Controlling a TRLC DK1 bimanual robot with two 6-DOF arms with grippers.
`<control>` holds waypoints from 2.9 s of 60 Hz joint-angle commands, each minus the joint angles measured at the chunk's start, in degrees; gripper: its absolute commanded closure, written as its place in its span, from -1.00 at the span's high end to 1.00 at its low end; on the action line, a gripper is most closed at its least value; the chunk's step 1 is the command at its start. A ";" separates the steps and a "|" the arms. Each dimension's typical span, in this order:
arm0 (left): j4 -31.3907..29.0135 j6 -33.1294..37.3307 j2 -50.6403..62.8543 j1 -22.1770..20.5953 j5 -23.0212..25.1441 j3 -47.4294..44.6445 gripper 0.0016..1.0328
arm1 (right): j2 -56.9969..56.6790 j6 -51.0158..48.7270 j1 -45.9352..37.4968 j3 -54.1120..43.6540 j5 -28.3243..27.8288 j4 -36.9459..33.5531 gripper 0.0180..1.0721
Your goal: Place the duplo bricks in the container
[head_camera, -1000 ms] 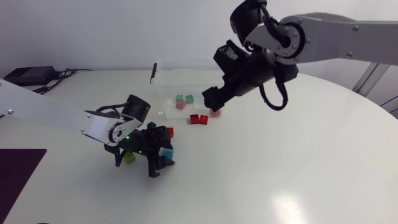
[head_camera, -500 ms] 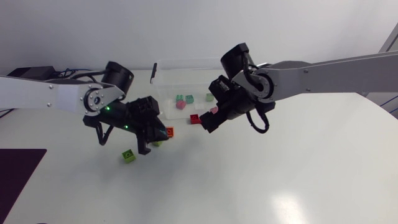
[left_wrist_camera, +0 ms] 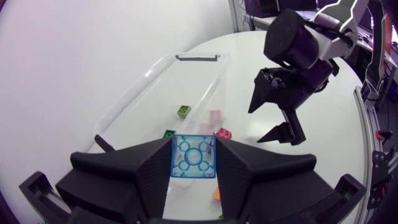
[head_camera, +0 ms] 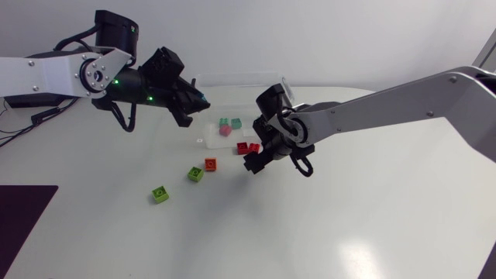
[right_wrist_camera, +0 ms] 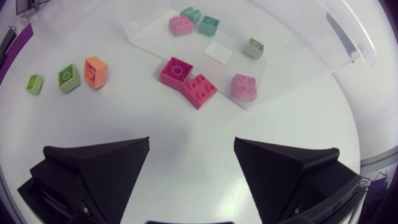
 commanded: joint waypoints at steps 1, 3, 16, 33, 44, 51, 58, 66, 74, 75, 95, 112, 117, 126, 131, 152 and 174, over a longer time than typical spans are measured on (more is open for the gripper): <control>0.79 -3.26 2.95 0.75 0.62 3.16 -0.49 | 3.24 1.26 -0.43 3.18 1.41 1.00 0.88; 1.40 -3.87 3.04 0.84 0.62 3.51 -0.49 | 4.21 1.26 -0.61 3.97 1.41 0.82 0.88; 6.94 -8.62 6.12 1.46 -1.40 6.85 -0.48 | 9.66 0.90 -2.02 8.81 1.41 0.82 0.88; 8.88 -12.05 12.44 1.28 -3.69 14.94 -0.46 | 12.91 0.90 -2.63 11.79 1.50 2.40 0.87; 10.28 -12.40 14.29 0.93 -4.30 16.43 -0.46 | 13.88 -0.15 -2.81 13.38 1.41 2.32 0.87; 9.75 -12.40 16.57 0.93 -4.57 19.07 -0.33 | 13.96 -0.59 -2.81 13.46 1.24 2.32 0.87; 8.70 -12.58 19.21 0.84 -4.83 22.50 -0.09 | 13.79 -0.94 -3.16 13.02 -0.08 2.49 0.87; 8.08 -12.58 22.82 0.49 -5.36 26.19 0.12 | 13.35 -2.08 -3.86 11.97 -2.46 3.63 0.87; 7.91 -12.58 23.87 0.31 -5.36 26.89 0.41 | 13.17 -3.14 -4.48 11.71 -4.30 4.16 0.87; 7.91 -12.49 23.87 0.31 -5.36 26.89 0.48 | 13.17 -3.31 -4.56 11.71 -4.39 4.16 0.87; 7.56 -12.31 23.69 0.23 -5.45 26.63 0.84 | 15.28 -5.78 -5.71 11.44 -5.00 4.25 0.84; 7.64 -12.22 22.73 0.14 -5.45 24.87 0.90 | 16.69 -6.04 -5.71 11.88 -5.00 6.36 0.84; 7.91 -12.05 22.11 0.05 -5.36 23.90 0.90 | 16.78 -6.21 -5.44 11.88 -5.36 6.89 0.81; 8.79 -11.87 20.79 -0.04 -5.36 21.79 0.90 | 17.39 -7.01 -5.71 12.06 -5.80 7.32 0.80; 9.40 -11.87 20.27 0.05 -5.36 20.65 0.90 | 18.01 -6.04 -5.62 12.23 -3.77 7.68 0.80; 10.63 -11.61 18.95 0.49 -5.36 17.49 0.90 | 13.88 -3.93 -8.52 6.08 -1.05 9.26 0.78; 11.95 -11.17 16.14 0.66 -5.36 13.27 0.90 | 16.34 -2.08 -6.85 10.21 -3.86 8.73 0.78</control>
